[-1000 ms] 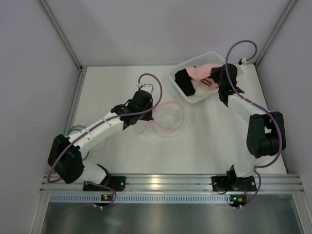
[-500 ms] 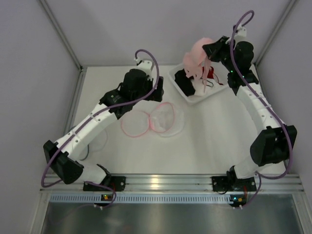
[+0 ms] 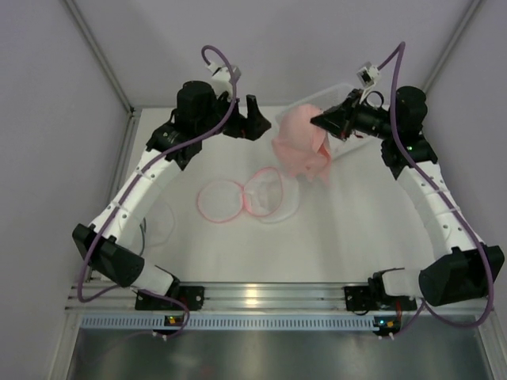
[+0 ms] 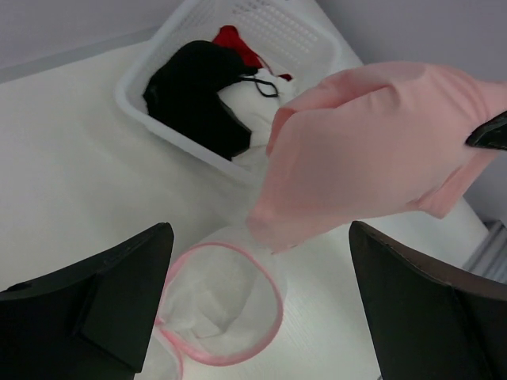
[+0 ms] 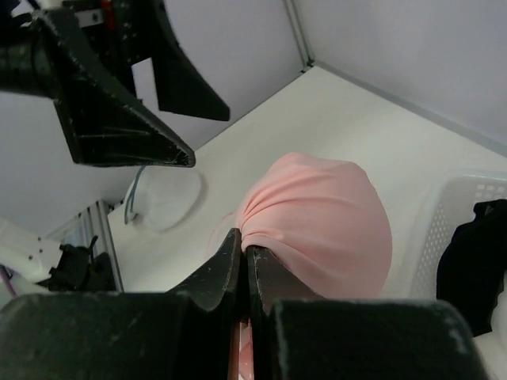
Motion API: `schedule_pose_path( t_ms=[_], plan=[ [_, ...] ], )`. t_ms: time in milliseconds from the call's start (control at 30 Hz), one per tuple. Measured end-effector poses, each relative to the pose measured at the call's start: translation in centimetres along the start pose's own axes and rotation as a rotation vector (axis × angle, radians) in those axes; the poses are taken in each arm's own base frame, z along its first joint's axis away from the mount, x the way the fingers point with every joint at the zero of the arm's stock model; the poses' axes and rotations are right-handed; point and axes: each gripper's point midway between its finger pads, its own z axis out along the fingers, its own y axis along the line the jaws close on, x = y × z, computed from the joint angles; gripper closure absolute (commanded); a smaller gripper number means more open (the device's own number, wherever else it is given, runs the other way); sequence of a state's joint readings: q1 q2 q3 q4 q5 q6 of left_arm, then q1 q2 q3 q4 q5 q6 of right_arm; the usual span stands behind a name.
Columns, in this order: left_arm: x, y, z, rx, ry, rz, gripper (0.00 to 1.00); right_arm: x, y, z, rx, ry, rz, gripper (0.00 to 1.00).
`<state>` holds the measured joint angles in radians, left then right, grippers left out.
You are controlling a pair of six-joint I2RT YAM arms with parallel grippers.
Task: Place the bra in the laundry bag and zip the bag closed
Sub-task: Place the bra in the laundry bag.
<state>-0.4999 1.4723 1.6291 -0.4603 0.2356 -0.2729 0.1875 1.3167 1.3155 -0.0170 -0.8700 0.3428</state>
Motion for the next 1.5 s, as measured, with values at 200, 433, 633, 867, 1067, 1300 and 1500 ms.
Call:
schedule_pose_path(
  t_ms=[200, 433, 633, 867, 1067, 1300, 1500],
  plan=[
    [1.4, -4.0, 1.4, 0.22, 0.068, -0.092, 0.04, 1.9, 2.0, -1.2, -0.075, 0.041, -0.033, 1.0],
    [1.7, -7.1, 1.7, 0.373, 0.081, -0.169, 0.03, 3.8, 2.9, -1.8, -0.143, 0.102, -0.046, 1.0],
    [2.2, -8.4, 2.6, 0.464, 0.1, -0.172, 0.06, 5.1, 3.4, -2.0, -0.179, 0.137, -0.049, 1.0],
    [4.2, -7.6, 4.7, 0.451, 0.15, -0.193, 0.06, 5.1, 4.3, -2.7, -0.194, 0.141, -0.075, 1.0],
    [4.2, -8.2, 4.5, 0.479, 0.154, -0.193, 0.11, 5.0, 4.9, -2.9, -0.215, 0.14, -0.089, 1.0],
    [5.0, -9.4, 4.4, 0.535, 0.152, -0.116, 0.04, 5.6, 5.4, -3.2, -0.247, 0.154, -0.082, 1.0],
    [6.3, -7.2, 4.0, 0.545, 0.176, -0.098, 0.05, 6.6, 5.5, -3.6, -0.259, 0.181, -0.101, 1.0]
  ],
)
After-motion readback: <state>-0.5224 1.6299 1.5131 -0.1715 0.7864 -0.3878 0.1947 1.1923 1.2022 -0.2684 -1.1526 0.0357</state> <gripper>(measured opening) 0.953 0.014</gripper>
